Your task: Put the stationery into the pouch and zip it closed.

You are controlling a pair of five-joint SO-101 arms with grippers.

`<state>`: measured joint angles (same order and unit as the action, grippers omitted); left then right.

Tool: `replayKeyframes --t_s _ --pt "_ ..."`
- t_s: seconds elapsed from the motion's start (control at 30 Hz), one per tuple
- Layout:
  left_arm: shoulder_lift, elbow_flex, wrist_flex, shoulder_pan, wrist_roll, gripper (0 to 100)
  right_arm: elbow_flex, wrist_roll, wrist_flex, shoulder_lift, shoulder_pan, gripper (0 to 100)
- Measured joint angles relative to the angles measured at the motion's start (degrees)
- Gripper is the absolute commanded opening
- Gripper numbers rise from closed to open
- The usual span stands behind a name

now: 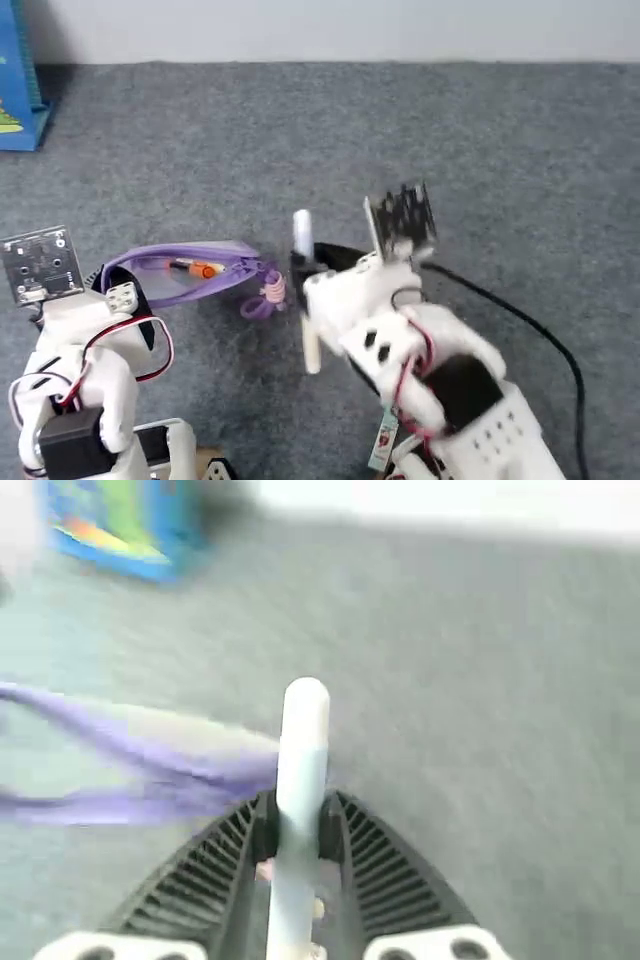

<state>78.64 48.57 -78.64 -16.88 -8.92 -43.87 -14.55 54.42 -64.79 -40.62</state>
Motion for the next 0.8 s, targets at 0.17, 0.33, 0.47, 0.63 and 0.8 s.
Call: replayKeyframes --t_s 0.17,0.33,0.47,0.63,0.8 --pt "0.00 0.00 0.00 0.00 0.00 1 0.00 1.41 -8.18 -1.85 -3.60 0.8" --pt "0.00 0.00 0.00 0.00 0.00 1 0.00 1.41 -18.99 -2.20 -5.63 0.8" --pt "0.00 0.44 0.00 0.00 0.00 1 -0.26 1.41 -28.84 -2.20 -6.68 0.8" --pt "0.00 0.44 0.00 0.00 0.00 1 -5.19 1.58 -43.52 -2.20 -6.51 0.8" --pt "0.00 0.44 0.00 0.00 0.00 1 -12.57 1.58 -57.49 -1.41 -6.51 0.8"
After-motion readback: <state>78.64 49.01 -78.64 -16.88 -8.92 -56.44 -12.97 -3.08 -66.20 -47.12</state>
